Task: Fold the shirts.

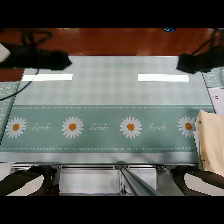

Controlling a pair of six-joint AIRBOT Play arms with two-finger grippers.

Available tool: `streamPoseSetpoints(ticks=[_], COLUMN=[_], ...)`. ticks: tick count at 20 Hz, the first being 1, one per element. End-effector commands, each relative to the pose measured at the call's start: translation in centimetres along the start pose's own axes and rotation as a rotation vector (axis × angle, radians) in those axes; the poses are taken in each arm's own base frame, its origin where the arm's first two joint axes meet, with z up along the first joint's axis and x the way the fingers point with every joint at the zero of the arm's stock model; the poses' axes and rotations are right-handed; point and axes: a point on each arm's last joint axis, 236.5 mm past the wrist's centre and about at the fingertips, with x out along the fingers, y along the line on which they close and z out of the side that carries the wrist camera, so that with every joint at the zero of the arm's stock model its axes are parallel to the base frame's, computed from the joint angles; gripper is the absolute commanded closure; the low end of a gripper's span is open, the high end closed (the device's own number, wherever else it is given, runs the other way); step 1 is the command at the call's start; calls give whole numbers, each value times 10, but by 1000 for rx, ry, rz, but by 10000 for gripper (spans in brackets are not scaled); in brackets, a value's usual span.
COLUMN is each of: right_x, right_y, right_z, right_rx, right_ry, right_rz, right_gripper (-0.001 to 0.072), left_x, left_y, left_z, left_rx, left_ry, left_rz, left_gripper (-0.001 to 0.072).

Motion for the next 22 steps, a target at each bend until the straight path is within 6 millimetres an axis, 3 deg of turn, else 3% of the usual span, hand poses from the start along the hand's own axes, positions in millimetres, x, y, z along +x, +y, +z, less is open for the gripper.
streamPoseSetpoints(ticks=[1, 22], right_x=[58, 61], right_y=[-1, 2], right_z=[-42, -39], right_rx=[-93, -81], right_ry=[205, 194], right_rz=[-184, -170], right_gripper=[693, 692], left_x=[38, 41], left_y=[47, 50], left_z=[-65, -63], left_rx=[-14, -18], left_ry=[185, 181], left_rz=[171, 174], left_gripper=[684, 684])
